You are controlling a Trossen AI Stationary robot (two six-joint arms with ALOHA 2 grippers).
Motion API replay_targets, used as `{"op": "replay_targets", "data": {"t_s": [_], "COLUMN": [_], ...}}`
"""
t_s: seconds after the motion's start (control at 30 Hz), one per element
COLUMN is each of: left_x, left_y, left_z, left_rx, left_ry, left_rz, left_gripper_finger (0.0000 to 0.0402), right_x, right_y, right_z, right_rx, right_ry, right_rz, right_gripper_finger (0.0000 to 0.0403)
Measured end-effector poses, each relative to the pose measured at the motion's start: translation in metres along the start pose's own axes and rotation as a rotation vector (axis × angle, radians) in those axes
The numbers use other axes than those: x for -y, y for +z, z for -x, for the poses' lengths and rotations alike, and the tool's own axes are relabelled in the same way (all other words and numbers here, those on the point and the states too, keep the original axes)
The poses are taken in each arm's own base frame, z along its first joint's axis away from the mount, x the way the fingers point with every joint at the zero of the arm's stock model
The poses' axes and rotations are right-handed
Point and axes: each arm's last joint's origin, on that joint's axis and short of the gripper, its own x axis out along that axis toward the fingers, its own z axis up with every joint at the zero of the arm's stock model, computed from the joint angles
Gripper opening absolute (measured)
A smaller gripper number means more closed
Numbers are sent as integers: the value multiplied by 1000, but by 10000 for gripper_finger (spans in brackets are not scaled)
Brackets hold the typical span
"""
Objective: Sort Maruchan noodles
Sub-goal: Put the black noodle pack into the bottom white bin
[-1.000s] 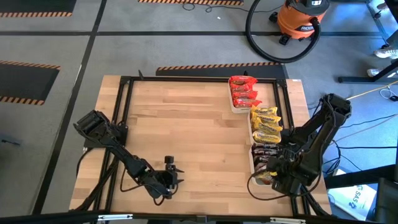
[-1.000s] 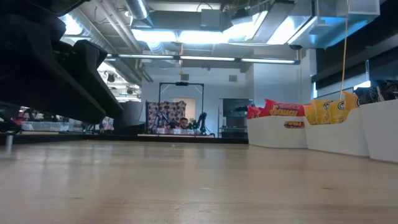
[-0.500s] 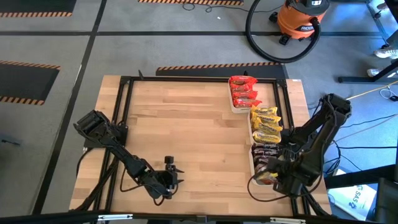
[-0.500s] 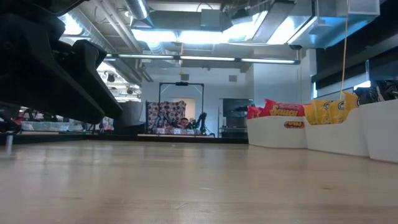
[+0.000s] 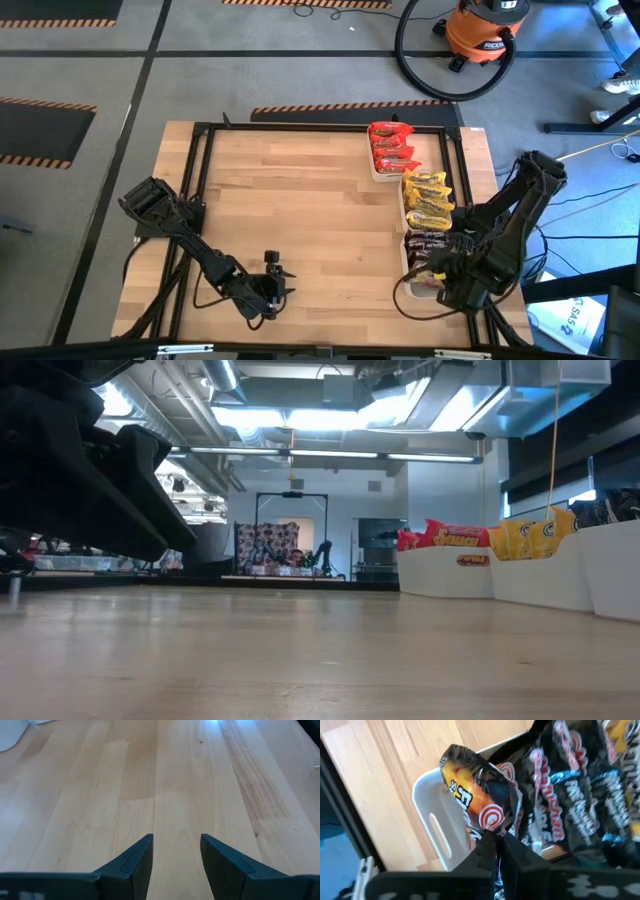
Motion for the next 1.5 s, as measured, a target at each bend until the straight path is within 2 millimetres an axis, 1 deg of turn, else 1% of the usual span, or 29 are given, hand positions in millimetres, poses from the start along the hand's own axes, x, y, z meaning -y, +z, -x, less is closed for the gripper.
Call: {"op": "replay_targets", "data": {"t_s": [0.23, 0.5, 0.7, 0.8, 1.03, 1.1, 1.33, 1.4, 1.5], "left_x": [0, 0, 0, -1, -5, -5, -6, -7, -8], "left_y": [0, 0, 0, 0, 2, 2, 5, 8, 11], "left_z": [0, 0, 0, -1, -4, -4, -2, 0, 2], "left_rx": [0, 0, 1, 1, 0, 1, 19, 29, 40], "left_ry": [0, 0, 3, 7, 18, 20, 39, 37, 34], "left_rz": [-1, -1, -1, 1, 11, 12, 18, 26, 30], "left_gripper_finger": [158, 158, 158, 158, 158, 158, 158, 158, 158], "right_x": [0, -2, 0, -2, -9, -7, -3, -2, -1], "right_y": [26, 56, 81, 95, 126, 134, 161, 168, 180], "right_z": [-1, -12, -12, -13, -24, -26, -25, -30, -43], "right_rx": [97, 156, 260, 320, 421, 454, 591, 598, 553], "right_ry": [38, 45, 86, 120, 179, 179, 212, 218, 262], "right_rz": [71, 152, 213, 241, 325, 329, 254, 238, 238], "right_gripper_finger": [0, 0, 0, 0, 0, 0, 0, 0, 0]}}
